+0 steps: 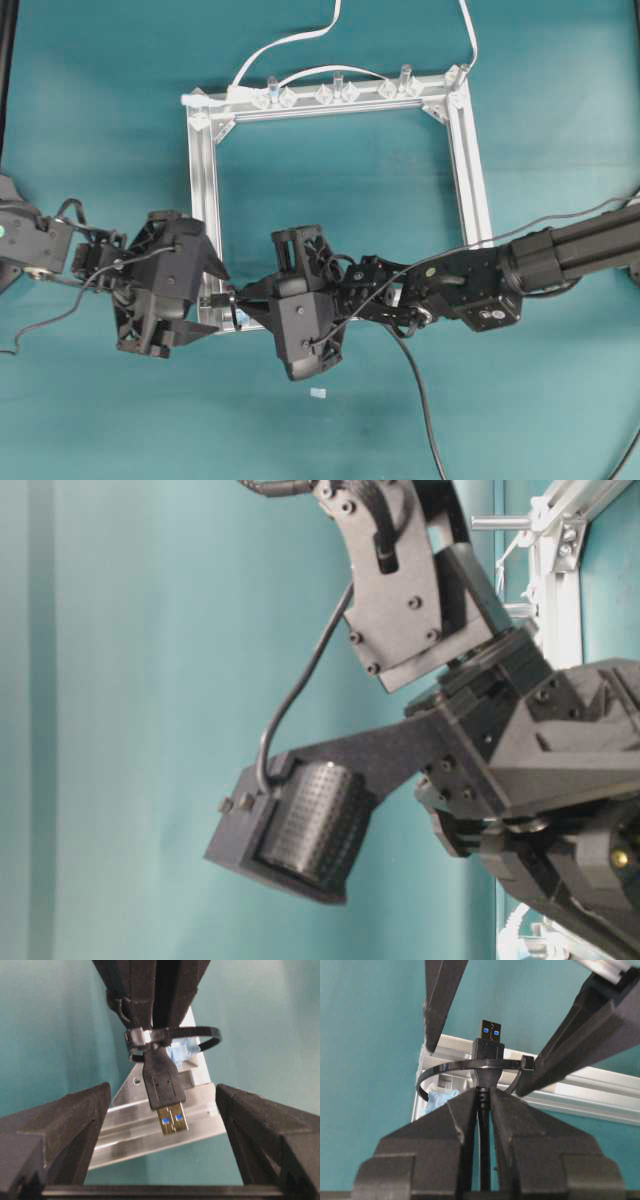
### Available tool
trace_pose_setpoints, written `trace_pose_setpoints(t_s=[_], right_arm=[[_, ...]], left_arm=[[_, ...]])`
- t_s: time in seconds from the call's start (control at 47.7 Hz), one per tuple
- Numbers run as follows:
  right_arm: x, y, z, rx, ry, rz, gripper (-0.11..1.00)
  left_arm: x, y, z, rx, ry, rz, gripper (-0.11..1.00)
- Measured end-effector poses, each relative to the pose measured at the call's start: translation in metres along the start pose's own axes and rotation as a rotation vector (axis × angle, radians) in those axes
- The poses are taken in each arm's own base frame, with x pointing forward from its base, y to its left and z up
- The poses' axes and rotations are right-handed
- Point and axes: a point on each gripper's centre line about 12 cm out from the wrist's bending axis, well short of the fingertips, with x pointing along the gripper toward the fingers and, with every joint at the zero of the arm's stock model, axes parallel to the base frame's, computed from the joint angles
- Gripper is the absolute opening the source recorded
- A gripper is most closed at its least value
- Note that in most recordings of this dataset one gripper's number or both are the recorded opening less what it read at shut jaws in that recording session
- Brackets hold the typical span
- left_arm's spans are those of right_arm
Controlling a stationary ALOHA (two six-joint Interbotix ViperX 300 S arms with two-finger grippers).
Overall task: Insert the wire through the string loop located on the left side.
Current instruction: 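Move the left gripper to the plug and grasp it beyond the loop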
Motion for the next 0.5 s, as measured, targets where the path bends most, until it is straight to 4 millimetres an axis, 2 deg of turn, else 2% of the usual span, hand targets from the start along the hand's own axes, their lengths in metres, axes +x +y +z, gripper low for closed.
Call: trace_pose_setpoints(t_s=[0.168, 0.231, 0.293, 0.461, 0.503], right_arm=[[0.0000, 0.0000, 0.0000, -0.001, 0.000, 0.000, 0.10], [-0.0001, 0.0001, -0.0006, -0.002, 0.001, 0.000, 0.10], [0.0000, 0.0001, 0.0001, -0.003, -0.001, 0.001, 0.10], [0.0000, 0.0001, 0.0001, -0.003, -0.001, 0.001, 0.10], [0.0000, 0.0002, 0.0000, -0.001, 0.000, 0.002, 0.10]], left_arm=[[0.0027, 0.0000, 0.0002, 0.000, 0.005, 0.000, 0.86], [0.0027, 0.0000, 0.0002, 0.002, 0.005, 0.000, 0.82], [0.0027, 0.0000, 0.0002, 0.000, 0.005, 0.000, 0.70], [0.0027, 0.0000, -0.0009, 0.000, 0.014, 0.001, 0.22], [0.0027, 0.0000, -0.0012, -0.002, 0.017, 0.001, 0.19]])
